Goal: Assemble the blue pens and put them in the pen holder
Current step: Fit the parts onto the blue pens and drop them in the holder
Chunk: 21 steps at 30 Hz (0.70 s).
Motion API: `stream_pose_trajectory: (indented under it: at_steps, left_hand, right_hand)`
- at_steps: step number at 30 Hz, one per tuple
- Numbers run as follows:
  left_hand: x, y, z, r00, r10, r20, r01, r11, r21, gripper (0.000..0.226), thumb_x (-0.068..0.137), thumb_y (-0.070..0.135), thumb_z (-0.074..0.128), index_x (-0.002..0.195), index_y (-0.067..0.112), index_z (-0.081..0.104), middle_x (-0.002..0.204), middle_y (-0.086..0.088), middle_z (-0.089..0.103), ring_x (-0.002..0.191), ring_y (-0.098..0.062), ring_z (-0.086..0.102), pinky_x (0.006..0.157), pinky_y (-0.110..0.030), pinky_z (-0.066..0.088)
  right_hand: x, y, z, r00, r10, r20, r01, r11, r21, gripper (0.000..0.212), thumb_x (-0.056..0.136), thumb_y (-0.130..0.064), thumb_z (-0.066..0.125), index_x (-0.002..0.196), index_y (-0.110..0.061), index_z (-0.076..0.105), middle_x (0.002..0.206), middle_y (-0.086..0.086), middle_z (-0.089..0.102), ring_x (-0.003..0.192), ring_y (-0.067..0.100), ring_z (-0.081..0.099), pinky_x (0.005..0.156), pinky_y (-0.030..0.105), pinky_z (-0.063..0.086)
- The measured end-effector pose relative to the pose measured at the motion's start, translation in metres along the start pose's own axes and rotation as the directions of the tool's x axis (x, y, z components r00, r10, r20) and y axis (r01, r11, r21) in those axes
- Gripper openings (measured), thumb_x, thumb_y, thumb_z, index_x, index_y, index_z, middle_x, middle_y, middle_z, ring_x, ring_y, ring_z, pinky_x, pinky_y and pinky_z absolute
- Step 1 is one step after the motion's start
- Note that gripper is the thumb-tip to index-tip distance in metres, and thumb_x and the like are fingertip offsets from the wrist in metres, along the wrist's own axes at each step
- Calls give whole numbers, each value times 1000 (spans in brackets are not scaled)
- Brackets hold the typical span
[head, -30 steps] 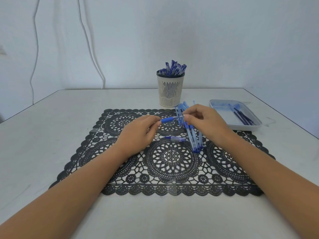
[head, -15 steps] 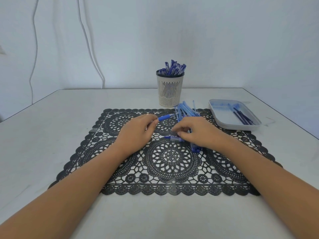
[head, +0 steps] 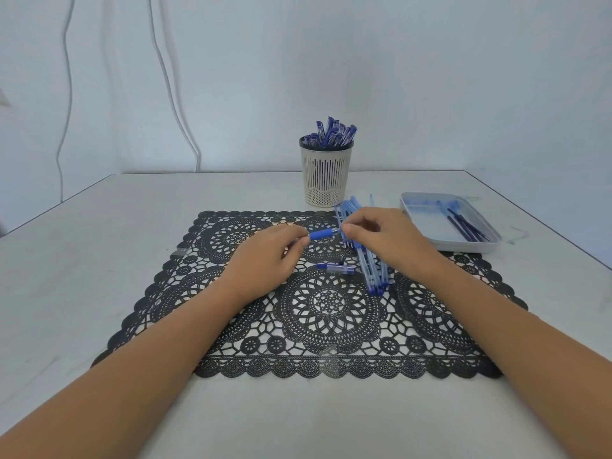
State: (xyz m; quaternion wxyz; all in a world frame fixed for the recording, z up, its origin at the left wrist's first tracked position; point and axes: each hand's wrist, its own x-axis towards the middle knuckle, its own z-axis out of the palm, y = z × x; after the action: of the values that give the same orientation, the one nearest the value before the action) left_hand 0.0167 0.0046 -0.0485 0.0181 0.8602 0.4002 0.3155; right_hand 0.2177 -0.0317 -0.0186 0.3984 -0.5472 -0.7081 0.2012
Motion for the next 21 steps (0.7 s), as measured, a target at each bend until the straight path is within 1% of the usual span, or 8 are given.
stream_pose_trajectory:
  at_steps: [3,6,9,12,14,17,19,21]
  left_hand:
    - [0,-1,0,1000,-14,-7,14,1000,-17,24,96,29,44,109,17,61,79,17,50,68,5,46,61,-22,35]
    - [1,-2,0,997,-64,-34,64,998,-11,25,96,29,44,109,17,61,78,14,53,66,3,46,60,-24,37]
    - [2,-3,-1,993,-105,-49,105,994,5,26,96,30,43,109,16,61,81,8,58,67,-2,48,59,-22,39]
    - [2,-5,0,987,-150,-59,151,988,14,28,96,31,42,111,16,60,79,9,55,67,-4,48,56,-19,35]
    - [3,-5,0,982,-177,-68,178,984,12,28,96,32,42,111,16,60,77,11,52,65,-1,45,55,-18,32]
    - [3,-5,0,981,-183,-67,184,983,11,28,96,32,42,111,17,60,78,10,53,66,-4,48,56,-21,34]
    - [3,-4,0,983,-174,-58,175,984,22,27,96,31,43,109,17,60,78,9,54,67,-7,49,56,-23,36]
    - [3,-3,0,984,-170,-51,171,985,23,25,95,30,43,107,17,61,77,8,55,67,-8,50,56,-24,38]
  right_hand:
    - [2,3,-4,996,74,-50,-71,995,73,9,91,-21,56,85,-21,63,75,-8,64,65,-1,56,56,7,41]
    - [7,10,-14,968,193,-160,-154,962,225,9,92,-14,52,89,-17,60,78,-4,64,69,5,57,60,13,42]
    - [13,19,-25,894,334,-297,-203,896,396,10,92,-9,49,90,-12,59,77,0,61,68,10,53,62,21,43]
    - [16,28,-34,797,400,-452,-199,881,428,11,89,-10,50,84,-16,57,76,-1,60,72,13,52,71,30,46]
    - [16,32,-35,749,378,-544,-182,907,380,9,88,-12,51,85,-18,58,81,-1,62,78,12,55,76,28,49]
    - [11,32,-30,753,225,-618,-186,974,129,10,89,-11,52,96,-10,59,86,-1,59,75,7,51,59,2,38]
    - [9,34,-24,817,106,-566,-161,986,-48,10,90,-10,51,96,-7,60,85,-1,58,74,7,50,58,2,38]
    - [8,37,-15,875,20,-484,-139,967,-212,10,90,-11,52,95,-8,61,83,-1,59,77,13,54,69,12,44]
